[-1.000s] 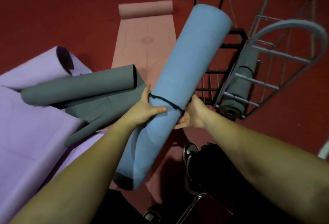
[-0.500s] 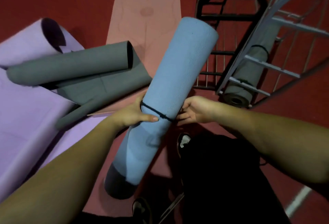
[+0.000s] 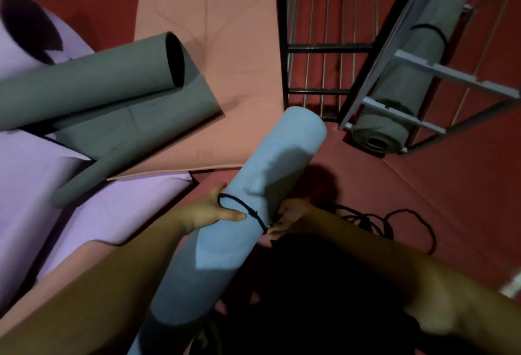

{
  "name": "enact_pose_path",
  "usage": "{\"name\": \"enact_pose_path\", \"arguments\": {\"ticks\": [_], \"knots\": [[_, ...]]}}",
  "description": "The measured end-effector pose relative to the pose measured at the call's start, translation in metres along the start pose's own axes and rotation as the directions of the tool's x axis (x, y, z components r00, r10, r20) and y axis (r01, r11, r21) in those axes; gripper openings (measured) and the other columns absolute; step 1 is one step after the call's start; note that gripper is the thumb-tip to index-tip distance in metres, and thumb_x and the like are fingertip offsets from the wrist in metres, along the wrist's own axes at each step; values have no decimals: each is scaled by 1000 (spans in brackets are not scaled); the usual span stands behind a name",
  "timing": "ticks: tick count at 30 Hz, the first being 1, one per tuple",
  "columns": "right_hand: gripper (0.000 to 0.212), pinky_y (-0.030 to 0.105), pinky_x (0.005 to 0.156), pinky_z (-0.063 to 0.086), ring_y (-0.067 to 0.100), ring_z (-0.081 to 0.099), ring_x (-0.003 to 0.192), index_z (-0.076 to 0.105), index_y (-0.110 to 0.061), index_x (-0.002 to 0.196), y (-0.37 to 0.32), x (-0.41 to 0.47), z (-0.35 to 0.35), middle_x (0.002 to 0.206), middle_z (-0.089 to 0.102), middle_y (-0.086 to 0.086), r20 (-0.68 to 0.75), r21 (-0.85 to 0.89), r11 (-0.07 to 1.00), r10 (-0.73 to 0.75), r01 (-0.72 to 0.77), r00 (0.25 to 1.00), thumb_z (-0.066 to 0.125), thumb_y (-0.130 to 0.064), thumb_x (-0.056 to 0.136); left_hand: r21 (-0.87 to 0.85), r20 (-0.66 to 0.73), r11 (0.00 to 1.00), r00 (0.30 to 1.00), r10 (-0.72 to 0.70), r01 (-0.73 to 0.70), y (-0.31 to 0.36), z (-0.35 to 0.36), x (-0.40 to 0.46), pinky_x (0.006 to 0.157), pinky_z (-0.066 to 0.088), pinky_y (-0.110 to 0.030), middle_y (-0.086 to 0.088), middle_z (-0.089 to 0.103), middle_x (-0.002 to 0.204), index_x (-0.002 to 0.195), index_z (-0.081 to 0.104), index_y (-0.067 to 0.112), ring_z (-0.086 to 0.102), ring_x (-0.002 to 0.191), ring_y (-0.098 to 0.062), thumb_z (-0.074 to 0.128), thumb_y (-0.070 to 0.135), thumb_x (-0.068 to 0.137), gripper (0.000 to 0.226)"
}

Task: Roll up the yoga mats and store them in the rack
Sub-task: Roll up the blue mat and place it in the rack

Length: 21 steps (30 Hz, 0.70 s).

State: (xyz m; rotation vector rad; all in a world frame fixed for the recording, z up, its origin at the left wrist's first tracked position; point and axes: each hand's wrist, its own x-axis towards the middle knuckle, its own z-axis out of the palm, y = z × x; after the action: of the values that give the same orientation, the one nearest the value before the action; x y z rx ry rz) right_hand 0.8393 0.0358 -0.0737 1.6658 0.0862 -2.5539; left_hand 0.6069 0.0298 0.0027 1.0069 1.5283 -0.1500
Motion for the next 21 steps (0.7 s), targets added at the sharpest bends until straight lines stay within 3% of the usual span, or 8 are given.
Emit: {"name": "enact_pose_path", "arguments": {"ticks": [2, 4, 7, 10, 13, 17, 21], "knots": [[25, 59, 96, 37, 46, 49, 124, 48, 11, 113, -1, 16, -9, 121, 48, 24, -54, 78, 996, -40, 44, 998, 32, 10, 93, 10, 7, 1000, 1000, -18, 18, 5, 5, 15, 110, 40, -35, 9, 42, 138, 157, 14, 23, 45, 129, -14, 87, 57, 46, 138], [28, 61, 100, 37, 45, 52, 116, 49, 6, 111, -3, 22, -16, 121, 49, 22, -114, 141, 988, -54, 70, 992, 25, -4, 100, 22, 6, 999, 1000, -27, 26, 10, 7, 30, 111, 40, -36, 9, 44, 138, 158, 14, 23, 46, 129, -14, 87, 57, 46, 137], [30, 61, 89, 45, 44, 53, 90, 52, 2, 104, -9, 27, -31, 112, 52, 23, -64, 216, 973, -73, 85, 995, 24, -6, 98, 27, -1, 999, 1000, -22, 22, 18, 7, 51, 108, 44, -38, 8, 50, 141, 156, 20, 25, 52, 127, -15, 91, 56, 49, 132], [22, 59, 94, 41, 41, 56, 90, 49, 3, 89, -19, 30, -45, 94, 53, 23, -20, 217, 964, -154, 155, 988, 28, 3, 95, -7, 1, 1000, 1000, -8, 8, 28, 7, 71, 102, 50, -39, 11, 63, 129, 151, 31, 25, 62, 116, -11, 93, 50, 51, 121], [26, 53, 74, 47, 41, 56, 89, 51, 2, 91, -28, 31, -53, 96, 51, 22, -13, 224, 960, -170, 169, 985, 26, -4, 94, -36, -29, 999, 999, -17, 16, 37, 12, 80, 98, 47, -32, 8, 56, 133, 155, 21, 22, 57, 116, -13, 90, 36, 68, 113], [23, 48, 72, 49, 37, 55, 85, 50, -5, 84, -42, 32, -64, 93, 51, 17, -51, 229, 950, -205, 211, 977, 30, -11, 94, -55, -93, 998, 996, -18, 13, 49, 19, 87, 86, 43, -24, 13, 54, 117, 154, 19, 20, 53, 108, -11, 83, 27, 79, 99], [21, 41, 69, 49, 29, 52, 86, 56, -14, 92, -52, 31, -70, 88, 54, 8, -124, 251, 927, -254, 279, 959, 40, -27, 95, -93, -141, 996, 990, -19, 6, 66, 26, 97, 93, 44, -30, 1, 50, 142, 158, 10, 21, 53, 117, -17, 85, 35, 75, 114]]}}
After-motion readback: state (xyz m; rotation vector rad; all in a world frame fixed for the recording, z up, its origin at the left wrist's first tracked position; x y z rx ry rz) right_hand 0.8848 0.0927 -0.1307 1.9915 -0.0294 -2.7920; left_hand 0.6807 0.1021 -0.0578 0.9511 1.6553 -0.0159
